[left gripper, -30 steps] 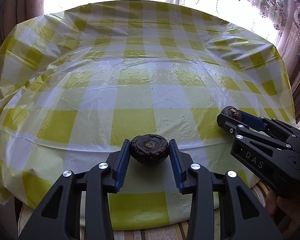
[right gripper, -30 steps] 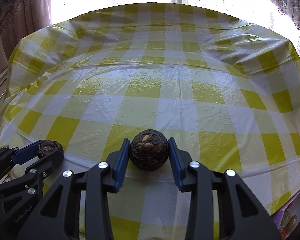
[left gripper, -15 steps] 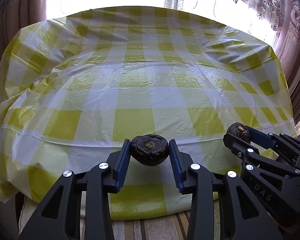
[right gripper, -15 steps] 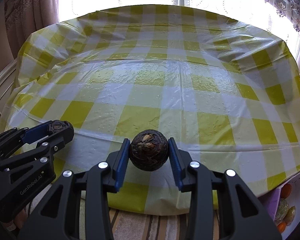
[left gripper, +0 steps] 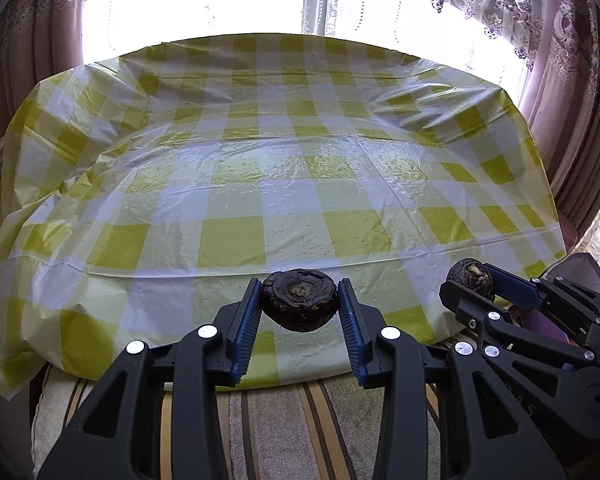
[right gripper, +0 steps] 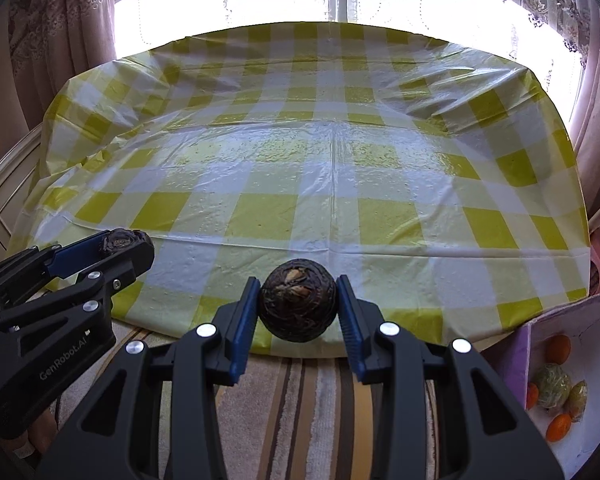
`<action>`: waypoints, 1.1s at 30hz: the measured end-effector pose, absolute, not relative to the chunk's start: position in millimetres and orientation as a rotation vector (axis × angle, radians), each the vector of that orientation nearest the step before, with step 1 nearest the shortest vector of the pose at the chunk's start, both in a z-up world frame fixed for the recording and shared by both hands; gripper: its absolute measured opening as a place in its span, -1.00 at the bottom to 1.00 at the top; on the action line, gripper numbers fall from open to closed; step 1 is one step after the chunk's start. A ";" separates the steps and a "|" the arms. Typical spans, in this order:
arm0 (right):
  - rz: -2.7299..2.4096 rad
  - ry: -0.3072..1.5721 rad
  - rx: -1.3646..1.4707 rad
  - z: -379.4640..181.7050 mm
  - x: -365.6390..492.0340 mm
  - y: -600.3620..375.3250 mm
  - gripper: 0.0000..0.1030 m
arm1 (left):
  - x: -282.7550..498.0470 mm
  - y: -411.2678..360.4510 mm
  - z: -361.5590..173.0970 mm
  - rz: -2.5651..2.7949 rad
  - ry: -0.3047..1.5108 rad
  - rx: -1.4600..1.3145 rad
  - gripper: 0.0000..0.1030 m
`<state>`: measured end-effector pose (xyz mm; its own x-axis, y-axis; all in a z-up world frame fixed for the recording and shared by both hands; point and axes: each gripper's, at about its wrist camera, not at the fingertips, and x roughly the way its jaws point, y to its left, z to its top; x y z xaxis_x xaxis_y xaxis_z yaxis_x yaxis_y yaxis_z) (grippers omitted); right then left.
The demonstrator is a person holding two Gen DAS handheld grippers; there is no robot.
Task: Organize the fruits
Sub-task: 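Carry both dark beets over the white box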
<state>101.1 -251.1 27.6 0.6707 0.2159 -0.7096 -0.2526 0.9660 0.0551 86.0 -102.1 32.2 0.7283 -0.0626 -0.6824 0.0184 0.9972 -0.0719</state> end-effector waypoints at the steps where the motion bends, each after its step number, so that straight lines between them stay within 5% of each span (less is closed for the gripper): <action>1: 0.255 0.788 -0.047 29.6 96.5 -255.7 -0.24 | 83.6 -106.2 33.2 -0.054 0.750 -0.057 -0.29; 19: 0.121 0.727 -0.017 65.9 35.9 -345.7 -0.24 | 58.0 -194.8 35.2 -0.270 0.766 -0.026 -0.29; 33: -0.084 0.783 0.077 42.2 3.2 -450.5 -0.24 | 47.3 -294.1 20.7 -0.518 0.798 0.062 -0.29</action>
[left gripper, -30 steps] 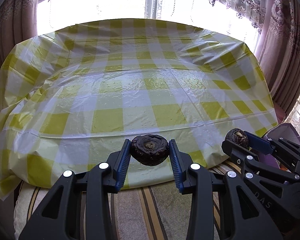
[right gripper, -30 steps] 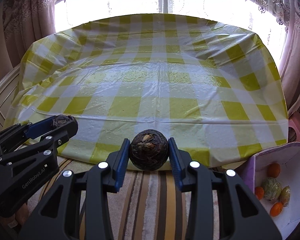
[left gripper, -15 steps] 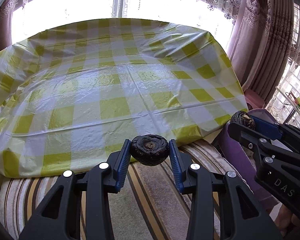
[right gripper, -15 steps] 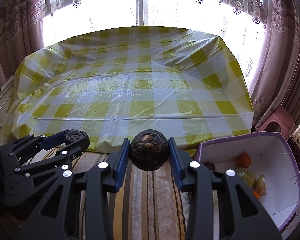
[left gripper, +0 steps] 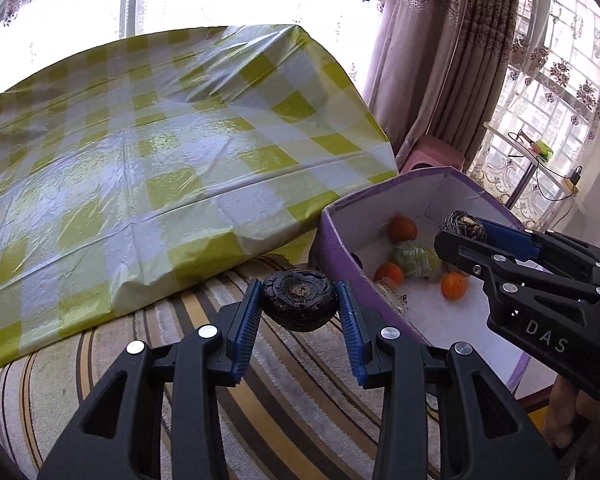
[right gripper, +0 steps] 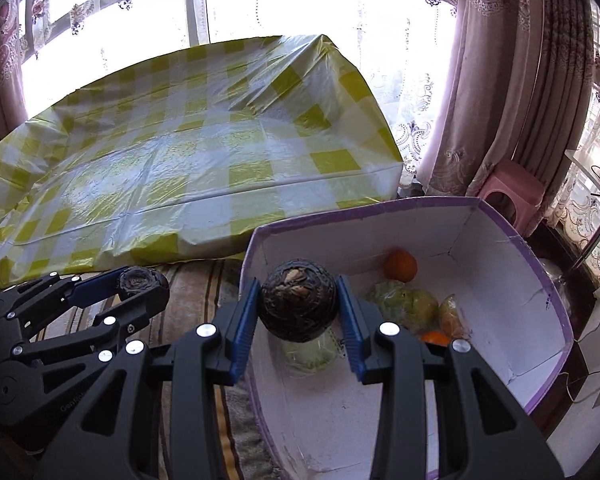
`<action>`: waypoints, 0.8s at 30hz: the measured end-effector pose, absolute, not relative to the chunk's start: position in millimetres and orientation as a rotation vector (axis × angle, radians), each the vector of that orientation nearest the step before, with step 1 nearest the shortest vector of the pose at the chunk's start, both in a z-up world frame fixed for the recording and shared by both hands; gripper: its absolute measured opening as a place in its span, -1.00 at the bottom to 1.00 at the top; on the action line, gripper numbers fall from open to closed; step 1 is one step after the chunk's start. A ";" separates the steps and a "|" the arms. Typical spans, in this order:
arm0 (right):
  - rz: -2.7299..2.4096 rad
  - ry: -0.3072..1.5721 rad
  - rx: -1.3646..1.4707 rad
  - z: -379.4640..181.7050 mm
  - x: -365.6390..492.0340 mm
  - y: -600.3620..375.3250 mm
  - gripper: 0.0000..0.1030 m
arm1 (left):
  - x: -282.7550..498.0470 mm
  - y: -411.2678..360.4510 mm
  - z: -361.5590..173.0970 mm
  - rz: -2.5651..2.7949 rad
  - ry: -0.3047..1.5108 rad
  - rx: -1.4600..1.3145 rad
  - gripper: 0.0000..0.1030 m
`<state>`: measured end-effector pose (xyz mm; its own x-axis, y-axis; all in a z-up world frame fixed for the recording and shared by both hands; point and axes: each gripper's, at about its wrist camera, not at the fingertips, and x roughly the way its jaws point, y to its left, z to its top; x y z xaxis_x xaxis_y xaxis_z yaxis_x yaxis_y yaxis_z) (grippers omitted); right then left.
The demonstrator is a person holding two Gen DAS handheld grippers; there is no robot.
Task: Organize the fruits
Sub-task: 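Carry both dark beets over the white box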
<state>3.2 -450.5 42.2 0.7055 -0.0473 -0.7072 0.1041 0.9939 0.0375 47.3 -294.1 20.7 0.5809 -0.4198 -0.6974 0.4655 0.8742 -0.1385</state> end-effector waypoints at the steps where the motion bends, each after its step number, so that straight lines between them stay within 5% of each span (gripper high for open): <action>1: -0.101 0.787 0.084 39.5 1.5 -458.6 -0.24 | 47.6 -299.7 20.1 -0.527 0.800 0.070 -0.29; 24: -0.365 0.899 0.136 -21.3 -1.5 -562.5 -0.24 | 73.0 -417.6 -21.5 -0.685 0.949 0.207 -0.29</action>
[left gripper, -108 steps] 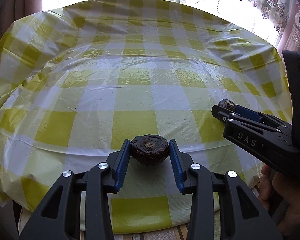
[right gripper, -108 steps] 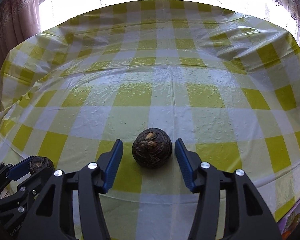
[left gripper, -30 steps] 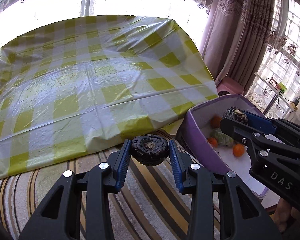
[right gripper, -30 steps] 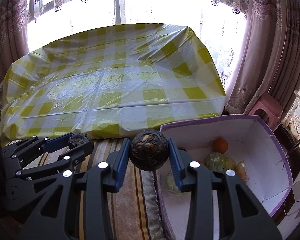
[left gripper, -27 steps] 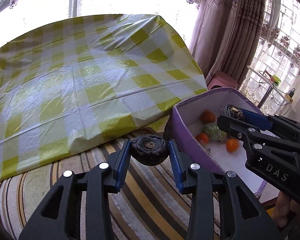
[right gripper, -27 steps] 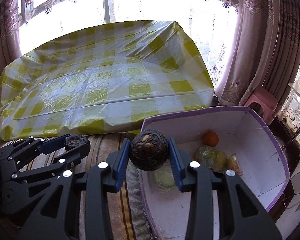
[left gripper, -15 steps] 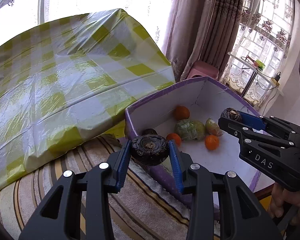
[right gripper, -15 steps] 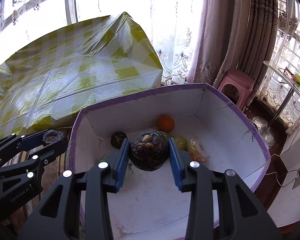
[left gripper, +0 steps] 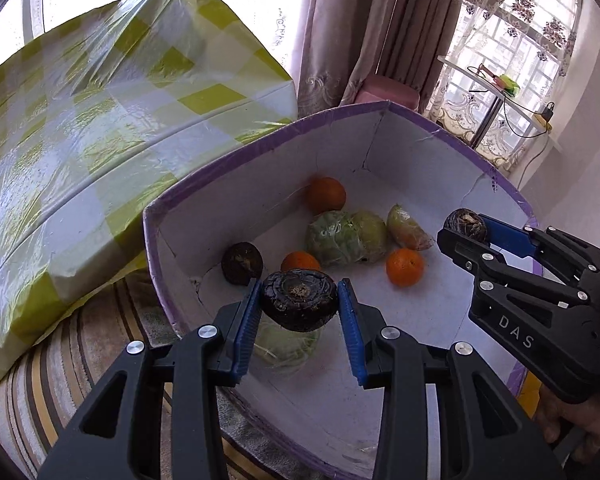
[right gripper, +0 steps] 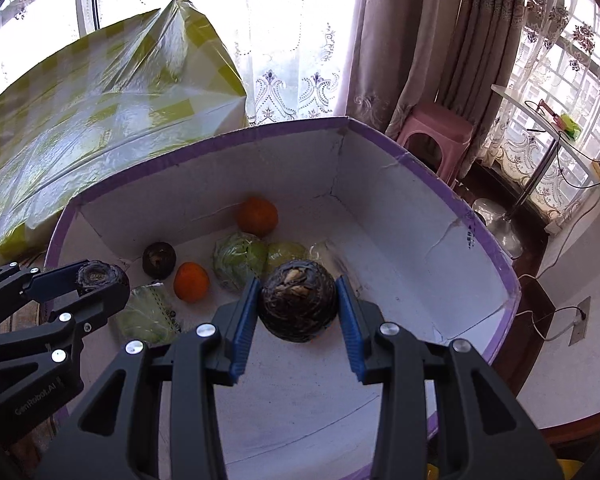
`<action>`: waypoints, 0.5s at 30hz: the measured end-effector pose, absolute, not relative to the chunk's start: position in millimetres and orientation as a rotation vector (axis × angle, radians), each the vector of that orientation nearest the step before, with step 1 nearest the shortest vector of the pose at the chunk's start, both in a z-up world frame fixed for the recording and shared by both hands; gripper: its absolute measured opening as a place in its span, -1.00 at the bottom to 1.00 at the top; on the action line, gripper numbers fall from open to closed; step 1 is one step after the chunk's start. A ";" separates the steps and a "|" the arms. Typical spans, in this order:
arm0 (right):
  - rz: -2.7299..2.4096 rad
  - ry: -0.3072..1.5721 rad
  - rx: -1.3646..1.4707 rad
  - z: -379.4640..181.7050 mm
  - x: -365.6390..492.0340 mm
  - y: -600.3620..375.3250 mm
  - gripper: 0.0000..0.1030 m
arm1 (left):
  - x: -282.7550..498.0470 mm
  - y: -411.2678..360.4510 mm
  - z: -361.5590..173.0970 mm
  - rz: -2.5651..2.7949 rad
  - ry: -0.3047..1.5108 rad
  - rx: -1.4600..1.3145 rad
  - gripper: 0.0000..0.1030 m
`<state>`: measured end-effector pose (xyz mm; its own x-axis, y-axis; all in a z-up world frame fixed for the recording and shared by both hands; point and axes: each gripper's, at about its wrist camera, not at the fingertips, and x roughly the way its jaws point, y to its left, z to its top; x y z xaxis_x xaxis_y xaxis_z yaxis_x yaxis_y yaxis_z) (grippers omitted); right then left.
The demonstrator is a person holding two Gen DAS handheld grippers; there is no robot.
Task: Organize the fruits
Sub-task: 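Carry both dark beets over the white box, then open both grippers to drop the beets into the box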
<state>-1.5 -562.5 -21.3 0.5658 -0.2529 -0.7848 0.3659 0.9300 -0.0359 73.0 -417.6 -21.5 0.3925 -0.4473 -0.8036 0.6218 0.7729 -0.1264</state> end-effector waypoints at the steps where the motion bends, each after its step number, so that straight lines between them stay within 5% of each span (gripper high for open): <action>1: -0.365 0.902 0.139 -23.2 -0.7 -563.2 -0.24 | 74.6 -418.3 -23.6 -0.681 0.955 0.212 -0.29; 15: -0.367 0.932 0.131 -35.0 4.2 -564.7 -0.20 | 67.9 -421.9 -29.0 -0.684 0.940 0.247 -0.27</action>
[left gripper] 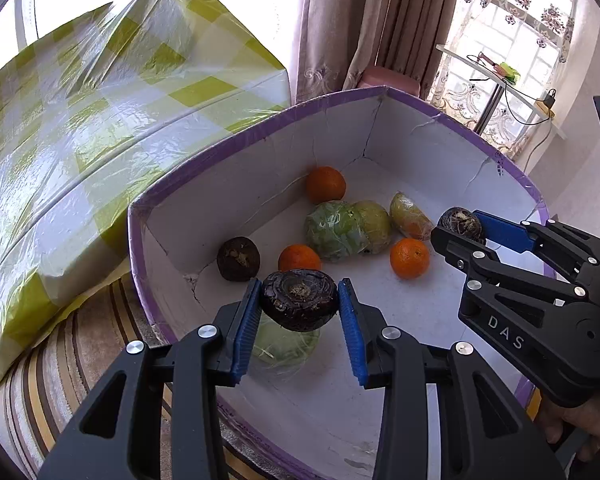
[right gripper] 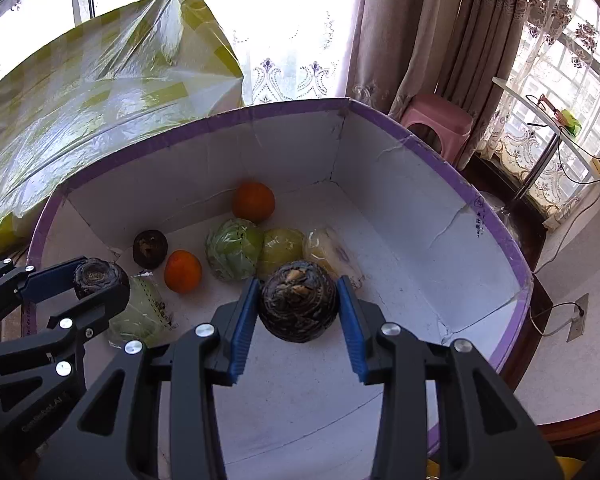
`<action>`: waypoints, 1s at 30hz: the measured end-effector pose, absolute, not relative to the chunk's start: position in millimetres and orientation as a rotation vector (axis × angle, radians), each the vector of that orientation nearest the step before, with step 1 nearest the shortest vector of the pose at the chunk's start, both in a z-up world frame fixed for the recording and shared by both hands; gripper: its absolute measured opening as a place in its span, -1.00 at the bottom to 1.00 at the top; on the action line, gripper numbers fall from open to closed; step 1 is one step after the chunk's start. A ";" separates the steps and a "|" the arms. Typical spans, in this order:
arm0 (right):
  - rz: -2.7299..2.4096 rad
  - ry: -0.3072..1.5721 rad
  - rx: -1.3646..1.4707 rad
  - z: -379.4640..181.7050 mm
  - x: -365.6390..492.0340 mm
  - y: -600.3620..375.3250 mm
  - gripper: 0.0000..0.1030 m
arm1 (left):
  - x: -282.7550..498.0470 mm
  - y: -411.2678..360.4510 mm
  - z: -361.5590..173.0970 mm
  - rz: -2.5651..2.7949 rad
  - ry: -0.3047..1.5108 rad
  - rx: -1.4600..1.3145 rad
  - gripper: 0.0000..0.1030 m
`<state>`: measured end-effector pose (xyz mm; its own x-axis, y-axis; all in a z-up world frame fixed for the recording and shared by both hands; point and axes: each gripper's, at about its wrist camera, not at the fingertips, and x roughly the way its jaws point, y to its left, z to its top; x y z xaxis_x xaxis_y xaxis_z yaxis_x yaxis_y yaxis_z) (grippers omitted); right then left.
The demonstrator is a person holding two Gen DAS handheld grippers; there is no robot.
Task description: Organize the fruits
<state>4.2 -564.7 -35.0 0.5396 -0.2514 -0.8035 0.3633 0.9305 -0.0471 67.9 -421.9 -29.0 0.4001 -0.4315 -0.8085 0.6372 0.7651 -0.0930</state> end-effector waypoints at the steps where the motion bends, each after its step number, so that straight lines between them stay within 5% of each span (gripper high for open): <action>1: -0.367 0.931 0.128 -34.8 3.7 -564.4 -0.11 | 68.0 -421.6 -28.9 -0.685 0.939 0.244 -0.27; 8: -0.365 0.919 0.120 -31.6 2.4 -562.8 0.29 | 66.7 -423.5 -28.5 -0.695 0.942 0.241 -0.05; 13: -0.389 0.914 0.125 -29.4 -0.5 -567.4 0.36 | 64.2 -424.8 -27.2 -0.708 0.944 0.238 0.17; 18: -0.419 0.915 0.133 -29.8 -4.6 -578.2 0.39 | 57.5 -424.5 -21.7 -0.686 0.913 0.230 0.69; 30: -0.446 0.920 0.137 -31.8 -7.5 -588.9 0.41 | 56.0 -419.3 -19.5 -0.682 0.902 0.200 0.69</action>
